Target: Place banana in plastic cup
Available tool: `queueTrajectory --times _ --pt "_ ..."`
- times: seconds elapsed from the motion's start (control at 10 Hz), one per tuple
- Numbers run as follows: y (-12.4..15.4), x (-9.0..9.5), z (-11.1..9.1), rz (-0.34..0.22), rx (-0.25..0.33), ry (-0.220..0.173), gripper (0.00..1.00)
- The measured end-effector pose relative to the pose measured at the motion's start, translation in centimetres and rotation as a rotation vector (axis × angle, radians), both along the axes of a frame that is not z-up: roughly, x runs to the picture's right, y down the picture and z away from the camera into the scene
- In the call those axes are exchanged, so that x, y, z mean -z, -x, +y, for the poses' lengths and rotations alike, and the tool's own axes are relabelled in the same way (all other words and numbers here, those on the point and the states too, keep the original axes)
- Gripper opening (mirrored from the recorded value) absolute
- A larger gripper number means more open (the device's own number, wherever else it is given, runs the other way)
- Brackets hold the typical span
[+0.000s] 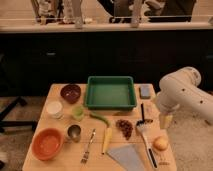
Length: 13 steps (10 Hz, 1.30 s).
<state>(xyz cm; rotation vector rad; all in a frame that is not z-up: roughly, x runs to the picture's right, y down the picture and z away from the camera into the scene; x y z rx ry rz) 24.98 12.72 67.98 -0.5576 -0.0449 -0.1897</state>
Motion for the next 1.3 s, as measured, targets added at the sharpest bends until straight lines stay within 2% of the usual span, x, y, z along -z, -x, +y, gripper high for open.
queueTrajectory --times 0.3,0.5,0.8,0.9,1.1,1.2,1.3 --pt "1.9 0.3 0.7 -0.085 0.096 -0.003 0.80" --pt "4.0 0.4 1.4 -0.159 0.189 0.007 0.80" --pt "8.2 0.0 2.6 -0.246 0.327 0.038 0.80" --pt "9.9 -0.2 3.1 -0.277 0.389 0.051 0.80" --pt "11.9 -0.6 4.4 -0.332 0.491 0.079 0.80" --pt "12.6 -0.8 5.5 -0.348 0.528 0.098 0.80" --pt "13.0 -0.8 5.7 -0.354 0.539 0.102 0.80"
